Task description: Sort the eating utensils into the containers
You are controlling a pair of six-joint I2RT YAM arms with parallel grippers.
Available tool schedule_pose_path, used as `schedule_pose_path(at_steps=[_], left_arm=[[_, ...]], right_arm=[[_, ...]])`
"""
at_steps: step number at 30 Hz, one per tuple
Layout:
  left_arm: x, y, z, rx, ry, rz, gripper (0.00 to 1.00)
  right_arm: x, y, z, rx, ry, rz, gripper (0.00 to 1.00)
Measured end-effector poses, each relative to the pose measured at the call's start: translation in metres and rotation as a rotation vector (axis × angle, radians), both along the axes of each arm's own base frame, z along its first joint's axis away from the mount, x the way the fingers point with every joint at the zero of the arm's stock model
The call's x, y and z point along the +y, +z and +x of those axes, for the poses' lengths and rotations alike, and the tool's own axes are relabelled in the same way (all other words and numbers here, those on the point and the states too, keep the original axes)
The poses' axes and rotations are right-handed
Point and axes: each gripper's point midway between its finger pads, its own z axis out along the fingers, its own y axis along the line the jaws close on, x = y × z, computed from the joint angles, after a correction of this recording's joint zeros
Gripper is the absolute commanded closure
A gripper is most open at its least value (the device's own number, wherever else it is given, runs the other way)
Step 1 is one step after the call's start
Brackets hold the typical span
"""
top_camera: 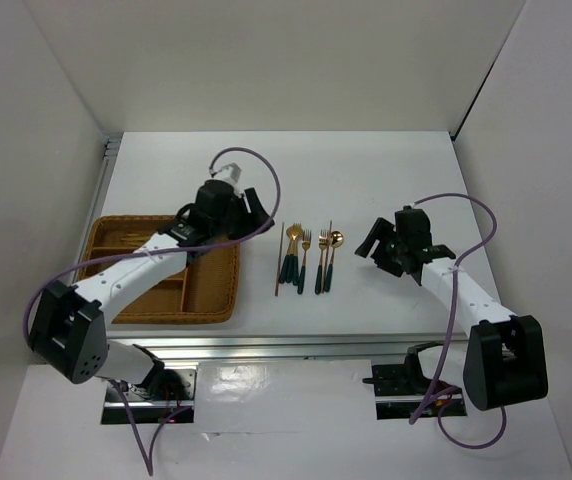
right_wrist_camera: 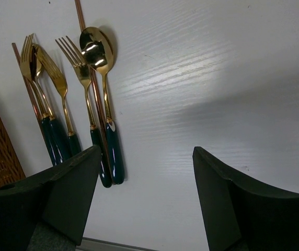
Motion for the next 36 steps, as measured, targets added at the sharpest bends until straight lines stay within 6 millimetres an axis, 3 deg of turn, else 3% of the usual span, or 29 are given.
schedule_pose_path(at_steps=[4,10,15,27,36], left_arm=[[-0.035,-0.024,-0.014,0.021,-0.126,0.042,0.36],[-0.071,-0.082,-0.025,0.118,-0.228,0.126,0.48],[-0.079,-0.117,-0.022,0.187,-0.243,0.174,0.52],[-0.087,-0.141,-0.009,0.233,-0.227,0.225,0.61],[-0.078,-0.146,-0.006,0.244,-0.189,0.274,0.61]], right_arm=[[0.001,0.002,-0.001,-0.005,0.006,0.005,0.22],[0.000,0.002,-0.008,-0.015,0.008,0.009,0.22],[0.001,0.006,-0.008,-0.031,0.008,0.011,0.22],[0.000,0.008,-0.008,-0.038,0.004,0.008,0.22],[-0.001,0.007,-0.008,-0.037,0.003,0.006,0.22]])
